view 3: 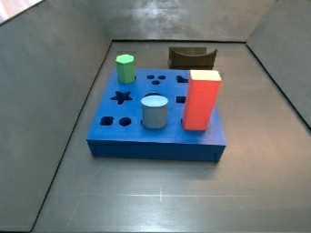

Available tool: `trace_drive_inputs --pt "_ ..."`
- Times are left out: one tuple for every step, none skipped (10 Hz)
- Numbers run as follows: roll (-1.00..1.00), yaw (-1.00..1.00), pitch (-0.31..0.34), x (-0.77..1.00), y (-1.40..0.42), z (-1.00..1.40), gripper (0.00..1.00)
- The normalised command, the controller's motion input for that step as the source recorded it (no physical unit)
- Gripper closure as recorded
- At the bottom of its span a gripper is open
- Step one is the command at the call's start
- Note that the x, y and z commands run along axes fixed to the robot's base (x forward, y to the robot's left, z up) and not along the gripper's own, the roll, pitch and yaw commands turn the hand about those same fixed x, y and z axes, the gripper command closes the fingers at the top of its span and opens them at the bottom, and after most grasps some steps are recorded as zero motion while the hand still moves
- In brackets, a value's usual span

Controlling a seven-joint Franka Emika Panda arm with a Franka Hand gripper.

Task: Pick up the square-circle object. Move up. Place the square-circle object on the fixture. Regrasp the square-circle object. Move to above the board. Insert the square-circle object.
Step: Place the square-circle object on the fixture.

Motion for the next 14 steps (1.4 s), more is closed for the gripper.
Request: trace_drive_inputs --pt "-0.05 0.04 0.15 1.0 0.02 0.04 1.0" --pt "-0.04 0.04 0.148 0.93 0.01 0.02 1.0" --pt "-0.04 0.03 0.148 0.81 0.01 0.02 1.0" --pt "-1.0 0.05 0.002 0.97 0.19 -0.5 1.0" --pt "-1.0 0.04 0.003 0.89 0.2 -0.49 1.0" --pt "-1.0 0.02 -0.009 0.82 0.16 -0.3 1.0" --pt "-1.0 0.01 -0.004 0.72 0.09 -0.16 1.0" --pt "-1.0 0.01 0.016 0.59 0.06 -0.09 1.0" --pt "-1.0 0.0 0.039 0.49 0.06 -0.05 1.0" --pt "-1.0 -0.01 0.065 0.37 0.05 -0.03 1.0" --pt "-1.0 -0.02 0.083 0.28 0.05 -0.02 1.0" --pt "-1.0 -0.04 0.101 0.2 0.05 -0.02 1.0" --pt "-0.99 -0.07 0.123 0.1 0.05 -0.02 1.0" --pt "-0.81 -0.08 0.101 0.06 0.05 -0.01 1.0"
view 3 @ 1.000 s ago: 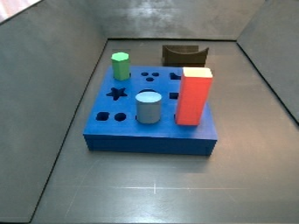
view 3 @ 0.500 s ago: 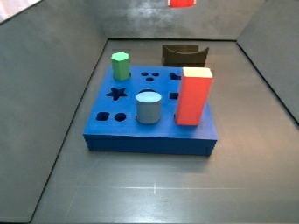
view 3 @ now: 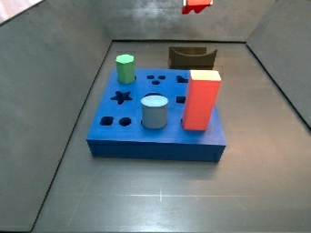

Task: Pick up the square-circle object. Move up. Place the square-circle object on the fixture. Regrasp the square-circle object. Move to above the board. Insert the square-circle object.
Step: Place the square-circle object on the fixture.

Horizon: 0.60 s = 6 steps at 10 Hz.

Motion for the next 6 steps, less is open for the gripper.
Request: trace_drive_inputs --pt "-0.63 -0.09 0.079 0.06 0.04 -0.01 1.0" --pt "-0.45 -0.1 0.071 0.07 0.04 -0.02 1.0" --pt "-0.26 -0.1 0.065 0.08 0.03 -0.01 1.0" --pt "-0.2 -0.09 0.053 0.07 0.03 -0.01 1.0" --pt "-1.0 -0.09 0.28 0.13 0.13 -1.0 1.0" --pt "-1.0 -0.1 0.274 0.13 0.14 -1.0 1.0"
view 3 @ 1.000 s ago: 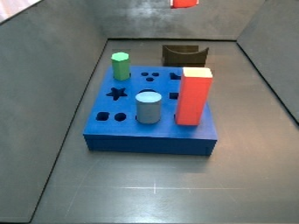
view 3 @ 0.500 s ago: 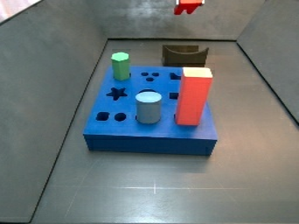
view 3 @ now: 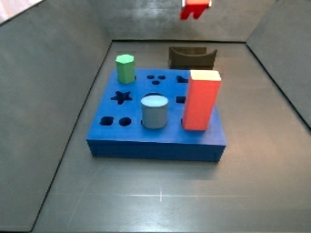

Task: Pick up the square-circle object. Move up. Place the square-circle object on the fixture. Regrasp the square-circle object. Move to above the board. Insert the square-circle object.
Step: Place the square-circle object on the fixture.

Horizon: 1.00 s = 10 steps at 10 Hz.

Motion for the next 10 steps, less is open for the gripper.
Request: trace_drive_inputs --pt "-0.88 -0.16 0.259 0.15 0.14 -1.0 1.0" --pt "-0.73 -0.19 0.223 0.17 0.14 -1.0 1.0" --pt "-0.51 -0.22 0.158 0.17 0.14 -1.0 1.0" --pt "-0.4 -0.23 0.125 0.17 0.14 -1.0 1.0" --pt "-0.24 -0.22 0.062 0.18 0.13 -1.0 1.0" --pt "-0.19 -0.21 0.014 0.19 0.13 -1.0 1.0" --pt "-0.17 -0.18 -0.021 0.16 0.12 -0.81 1.0" --pt "-0.17 -0.16 -0.03 0.14 0.1 -0.68 1.0" --pt "-0.15 -0.12 -0.045 0.11 0.07 -0.44 1.0" --pt "-0.14 -0.09 -0.053 0.09 0.06 -0.28 1.0"
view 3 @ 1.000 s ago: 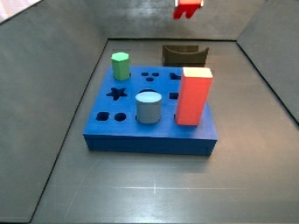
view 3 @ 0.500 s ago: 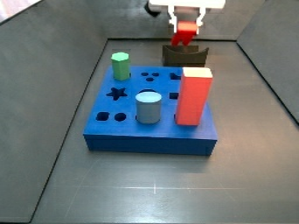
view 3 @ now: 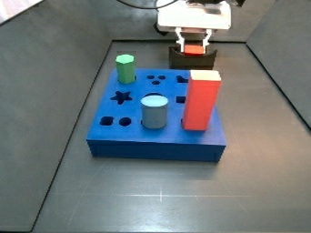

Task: Pick up the square-circle object. Move up. Place the square-circle object on the fixture. Regrasp the square-circle object. Move to above the board. Insert the square-circle object.
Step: Place the square-circle object on the fixture, then regrasp the square-circle object.

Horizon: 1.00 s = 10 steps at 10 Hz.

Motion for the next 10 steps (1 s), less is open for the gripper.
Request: trace_drive_inputs --pt "-0.12 -0.07 -0.059 0.07 0.05 -0.23 1.0" --pt "-0.11 -0.05 -0.06 0.07 0.05 -0.22 1.0" --pt "-0.11 -0.04 -0.059 0.07 0.05 -0.23 1.0" --pt "0.0 0.0 0.0 0.0 0.0 0.0 0.0" --pt "-0.04 -0.05 0.001 0.0 0.0 1.0 0.0" --pt "-0.04 -0.04 0.005 -0.01 0.01 1.0 0.0" --pt "-0.01 -0.03 0.007 -0.02 0.01 1.0 0.0" --pt "0.0 -0.02 0.008 -0.02 0.0 1.0 0.0" --pt "0.04 0.0 0.014 -0.03 0.0 1.0 0.0" --pt "0.04 0.0 0.022 -0.04 0.0 0.92 0.0"
